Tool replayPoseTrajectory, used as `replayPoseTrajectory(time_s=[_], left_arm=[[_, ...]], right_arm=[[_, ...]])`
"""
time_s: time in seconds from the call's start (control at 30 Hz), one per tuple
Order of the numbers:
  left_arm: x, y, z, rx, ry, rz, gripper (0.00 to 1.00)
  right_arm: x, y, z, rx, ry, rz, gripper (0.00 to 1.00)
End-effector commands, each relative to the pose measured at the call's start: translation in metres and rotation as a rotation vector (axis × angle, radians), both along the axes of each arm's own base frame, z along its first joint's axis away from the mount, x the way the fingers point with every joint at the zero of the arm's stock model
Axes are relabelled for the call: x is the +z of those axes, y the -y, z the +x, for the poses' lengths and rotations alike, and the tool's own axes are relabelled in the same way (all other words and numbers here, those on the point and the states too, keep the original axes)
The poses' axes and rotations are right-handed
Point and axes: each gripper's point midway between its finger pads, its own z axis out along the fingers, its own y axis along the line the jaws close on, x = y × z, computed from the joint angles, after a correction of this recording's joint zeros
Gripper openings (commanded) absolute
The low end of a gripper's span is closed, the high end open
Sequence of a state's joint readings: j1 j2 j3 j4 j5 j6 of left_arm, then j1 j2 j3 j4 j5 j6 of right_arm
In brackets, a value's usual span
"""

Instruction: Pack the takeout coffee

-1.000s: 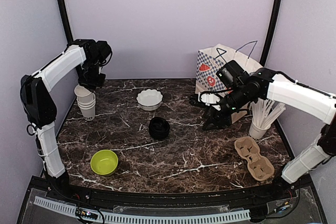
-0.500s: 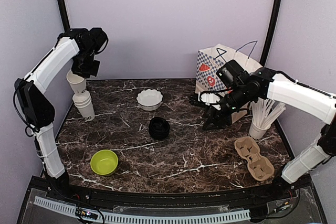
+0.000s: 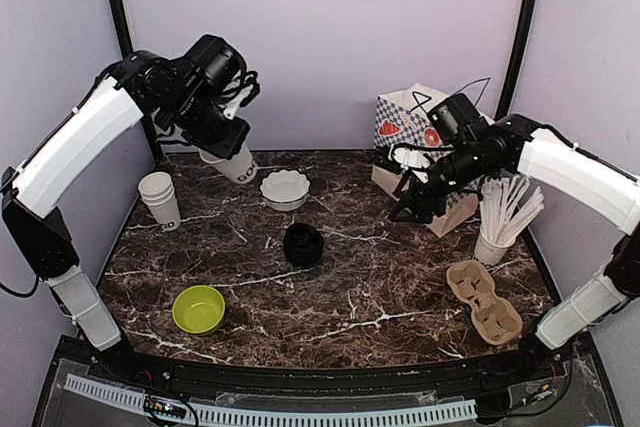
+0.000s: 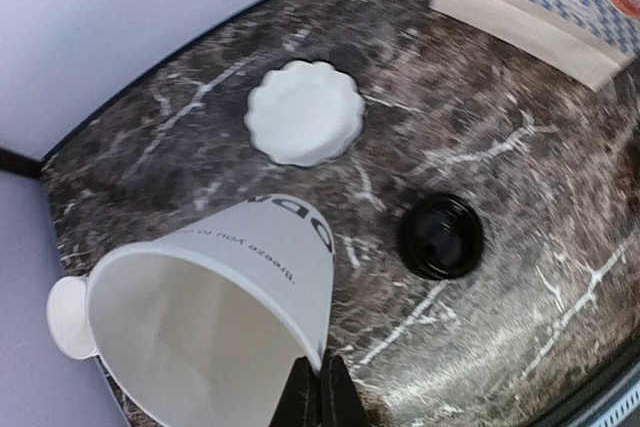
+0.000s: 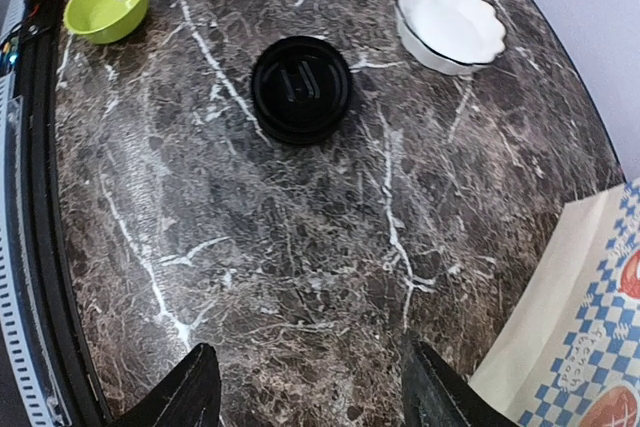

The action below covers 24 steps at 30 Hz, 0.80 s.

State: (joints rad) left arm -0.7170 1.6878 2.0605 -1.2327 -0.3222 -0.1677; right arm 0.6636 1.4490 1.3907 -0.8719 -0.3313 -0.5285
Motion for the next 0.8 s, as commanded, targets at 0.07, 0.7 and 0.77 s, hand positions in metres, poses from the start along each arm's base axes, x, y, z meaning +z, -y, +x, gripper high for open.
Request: replayPoseTrajectory(time_s=[0.07, 0.7, 0.77], left_arm=[[-0.034, 0.067, -0.071, -0.344, -0.148, -0.066, 0.0], [-0.16, 0.183, -0.193, -0.909, -0.173, 0.21, 0.0], [-0.169, 0.188, -0.194, -0.929, -0.183, 0.218, 0.0]], right_arm=[[0.023, 0.018, 0.029, -0.142, 0.081, 0.074, 0.63], [0.041, 0.049, 0.046, -0.269, 0.139, 0.113, 0.63], [0.039, 0.048, 0.044, -0.26, 0.134, 0.114, 0.63]])
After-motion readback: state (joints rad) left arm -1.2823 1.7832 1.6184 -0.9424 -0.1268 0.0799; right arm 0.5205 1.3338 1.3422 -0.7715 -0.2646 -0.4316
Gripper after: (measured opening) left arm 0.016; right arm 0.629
